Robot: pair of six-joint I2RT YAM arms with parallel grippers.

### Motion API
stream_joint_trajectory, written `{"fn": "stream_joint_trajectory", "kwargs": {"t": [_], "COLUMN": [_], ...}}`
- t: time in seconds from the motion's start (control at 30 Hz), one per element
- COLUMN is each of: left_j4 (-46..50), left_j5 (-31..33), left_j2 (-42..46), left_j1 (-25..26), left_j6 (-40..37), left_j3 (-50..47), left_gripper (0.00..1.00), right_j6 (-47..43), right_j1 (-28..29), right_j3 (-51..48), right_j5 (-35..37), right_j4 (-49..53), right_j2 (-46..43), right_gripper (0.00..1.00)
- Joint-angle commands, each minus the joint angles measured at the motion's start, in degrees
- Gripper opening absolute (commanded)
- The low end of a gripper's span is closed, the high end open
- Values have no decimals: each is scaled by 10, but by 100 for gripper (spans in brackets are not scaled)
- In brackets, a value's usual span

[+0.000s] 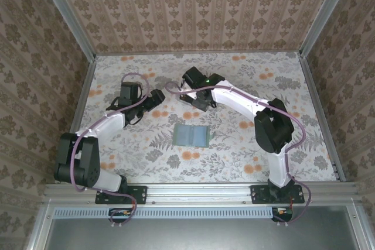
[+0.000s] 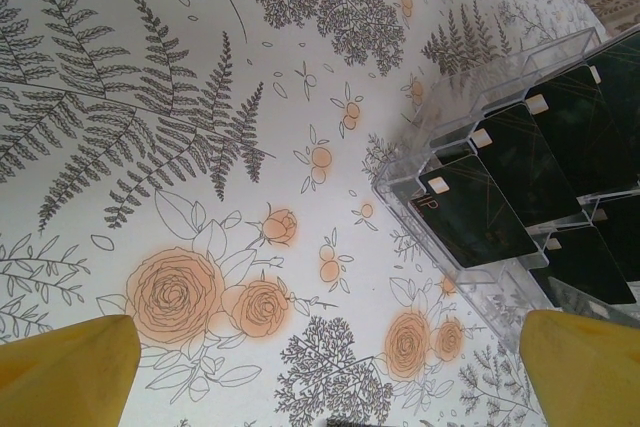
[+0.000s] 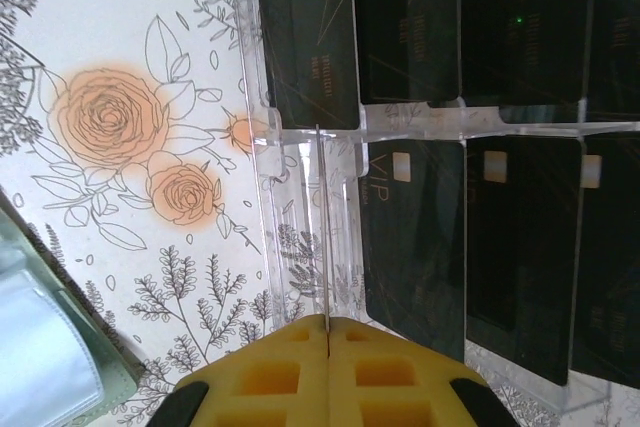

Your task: Put the credit cards into the card holder

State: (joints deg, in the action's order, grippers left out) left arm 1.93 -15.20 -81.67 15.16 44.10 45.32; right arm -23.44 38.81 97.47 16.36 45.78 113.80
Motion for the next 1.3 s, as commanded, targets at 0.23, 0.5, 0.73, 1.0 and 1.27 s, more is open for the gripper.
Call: {"fn": "stream_joint_trajectory", "kwargs": {"t": [0.23, 0.5, 0.73, 1.0, 1.27], "left_j4": [146, 185, 207, 216, 226], "left_j5": [56, 116, 171, 226, 270], "left_j2": [77, 139, 126, 90, 64], "left_j1": [44, 104, 168, 224, 271], "left_j6": [-97, -87, -98, -117, -127], "left_j3": [-4, -60, -53, -38, -25], "left_gripper": [100, 100, 100, 100, 100], "right_j6": [239, 472, 632, 694, 722], "right_j1": [23, 30, 33, 34, 37], "right_j3": [-39, -251, -407, -469, -477], "right_j5": [-109, -246, -263, -253, -265], "right_j4": [18, -147, -300, -358, -403], "right_j2": [-121, -243, -300, -311, -278], "right_gripper": [0, 0, 0, 0, 0]}}
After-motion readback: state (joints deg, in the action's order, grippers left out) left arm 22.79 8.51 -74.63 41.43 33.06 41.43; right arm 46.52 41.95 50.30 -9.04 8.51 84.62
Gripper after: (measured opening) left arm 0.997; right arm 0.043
